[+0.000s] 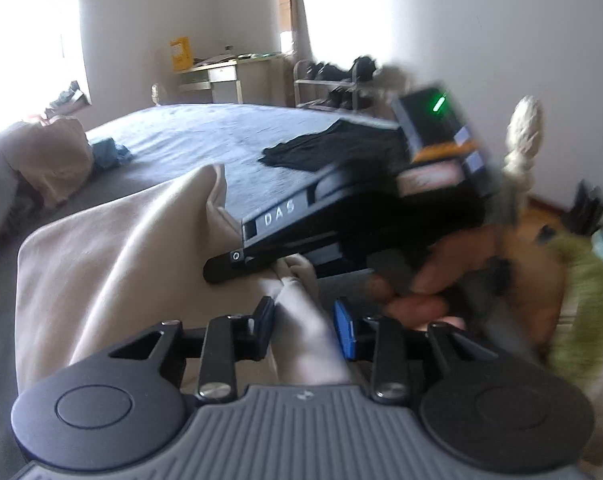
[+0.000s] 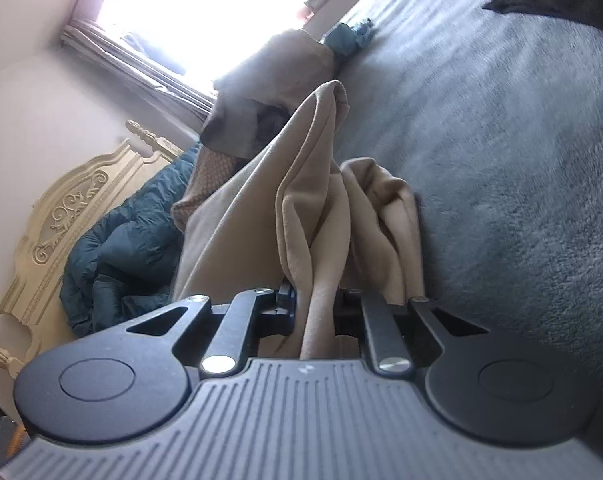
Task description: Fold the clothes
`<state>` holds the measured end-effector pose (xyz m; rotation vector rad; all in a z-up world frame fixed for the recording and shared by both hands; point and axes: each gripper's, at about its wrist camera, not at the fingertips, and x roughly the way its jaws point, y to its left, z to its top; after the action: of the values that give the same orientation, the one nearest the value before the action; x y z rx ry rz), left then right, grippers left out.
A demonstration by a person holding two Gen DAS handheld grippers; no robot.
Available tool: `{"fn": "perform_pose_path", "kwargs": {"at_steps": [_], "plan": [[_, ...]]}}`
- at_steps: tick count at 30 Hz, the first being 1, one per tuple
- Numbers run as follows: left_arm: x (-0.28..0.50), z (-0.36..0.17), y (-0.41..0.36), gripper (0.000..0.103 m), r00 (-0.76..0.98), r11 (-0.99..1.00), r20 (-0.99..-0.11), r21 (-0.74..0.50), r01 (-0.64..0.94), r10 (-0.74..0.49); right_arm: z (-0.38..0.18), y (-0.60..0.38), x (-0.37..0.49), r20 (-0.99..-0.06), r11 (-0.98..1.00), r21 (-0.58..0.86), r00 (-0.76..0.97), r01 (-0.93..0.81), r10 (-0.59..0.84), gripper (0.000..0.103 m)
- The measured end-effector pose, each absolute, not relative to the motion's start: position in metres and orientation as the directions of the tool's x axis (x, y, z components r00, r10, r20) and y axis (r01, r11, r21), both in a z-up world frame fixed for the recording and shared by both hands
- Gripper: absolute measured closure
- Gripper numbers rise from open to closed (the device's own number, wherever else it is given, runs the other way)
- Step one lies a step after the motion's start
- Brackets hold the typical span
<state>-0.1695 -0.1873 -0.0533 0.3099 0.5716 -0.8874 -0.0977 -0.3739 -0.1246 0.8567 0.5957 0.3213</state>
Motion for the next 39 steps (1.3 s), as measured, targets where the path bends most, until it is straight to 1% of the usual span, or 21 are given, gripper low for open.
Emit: {"fn": "perform_pose_path", "kwargs": {"at_steps": [3,5,7,8,13,16,18,20,21,22,24,27,29,31,33,35,38,39], "plan": [[-0.176,-0.040,-0.151,0.068,0.500,0.618,-0.533,-0.057,0.784,-0.683,-0.125,-0.373,-0.096,-0.375,0.639,0.769,0.785,-0.034,0.493,0.093],[-0.178,-0.033,-0.122,0.062,0.555,0.658,-0.476,-0.069,0.750,-0.682,-0.122,-0.371,-0.097,-0.394,0.667,0.744,0.780,-0.040,0.487,0.093],[-0.175,-0.028,-0.098,0.061,0.592,0.689,-0.442,-0.085,0.720,-0.674,-0.118,-0.368,-0.097,-0.416,0.702,0.711,0.775,-0.049,0.476,0.092],[-0.170,-0.028,-0.089,0.059,0.606,0.705,-0.440,-0.093,0.703,-0.663,-0.115,-0.367,-0.098,-0.429,0.723,0.689,0.773,-0.055,0.467,0.092],[-0.146,-0.046,-0.064,0.060,0.655,0.776,-0.476,-0.099,0.623,-0.587,-0.105,-0.360,-0.103,-0.478,0.798,0.598,0.767,-0.072,0.427,0.092],[-0.141,-0.060,-0.058,0.060,0.636,0.771,-0.487,-0.132,0.623,-0.598,-0.103,-0.358,-0.107,-0.499,0.822,0.565,0.768,-0.064,0.402,0.092],[-0.144,-0.066,-0.057,0.059,0.638,0.762,-0.476,-0.114,0.638,-0.605,-0.104,-0.358,-0.107,-0.510,0.831,0.553,0.766,-0.057,0.392,0.092],[-0.143,-0.068,-0.059,0.055,0.636,0.753,-0.472,-0.096,0.651,-0.610,-0.106,-0.358,-0.108,-0.516,0.835,0.547,0.764,-0.053,0.386,0.091],[-0.143,-0.069,-0.061,0.055,0.635,0.749,-0.472,-0.089,0.657,-0.612,-0.107,-0.359,-0.108,-0.519,0.837,0.545,0.764,-0.050,0.384,0.090],[-0.143,-0.071,-0.062,0.054,0.634,0.746,-0.471,-0.081,0.661,-0.613,-0.107,-0.359,-0.109,-0.521,0.840,0.541,0.765,-0.048,0.379,0.085],[-0.143,-0.073,-0.065,0.053,0.636,0.742,-0.471,-0.062,0.668,-0.611,-0.104,-0.362,-0.114,-0.525,0.846,0.531,0.767,-0.043,0.369,0.082],[-0.145,-0.076,-0.069,0.049,0.640,0.734,-0.469,-0.028,0.678,-0.609,-0.095,-0.366,-0.128,-0.526,0.861,0.508,0.780,-0.031,0.338,0.079],[-0.146,-0.079,-0.071,0.047,0.642,0.729,-0.466,-0.008,0.684,-0.608,-0.084,-0.372,-0.142,-0.536,0.882,0.472,0.794,-0.001,0.287,0.077],[-0.146,-0.080,-0.072,0.044,0.642,0.723,-0.465,0.004,0.690,-0.610,-0.068,-0.376,-0.157,-0.514,0.890,0.455,0.817,0.003,0.260,0.076],[-0.145,-0.080,-0.072,0.042,0.637,0.719,-0.465,0.000,0.695,-0.615,-0.045,-0.373,-0.170,-0.466,0.900,0.436,0.853,-0.008,0.233,0.076],[-0.144,-0.081,-0.072,0.041,0.634,0.718,-0.465,-0.005,0.696,-0.618,-0.025,-0.361,-0.175,-0.408,0.908,0.415,0.880,-0.058,0.242,0.077],[-0.144,-0.078,-0.071,0.041,0.633,0.722,-0.470,-0.012,0.692,-0.615,-0.011,-0.327,-0.174,-0.372,0.940,0.310,0.892,-0.140,0.256,0.078],[-0.144,-0.077,-0.071,0.041,0.634,0.724,-0.471,-0.015,0.690,-0.614,-0.013,-0.317,-0.172,-0.379,0.949,0.271,0.888,-0.162,0.260,0.079]]}}
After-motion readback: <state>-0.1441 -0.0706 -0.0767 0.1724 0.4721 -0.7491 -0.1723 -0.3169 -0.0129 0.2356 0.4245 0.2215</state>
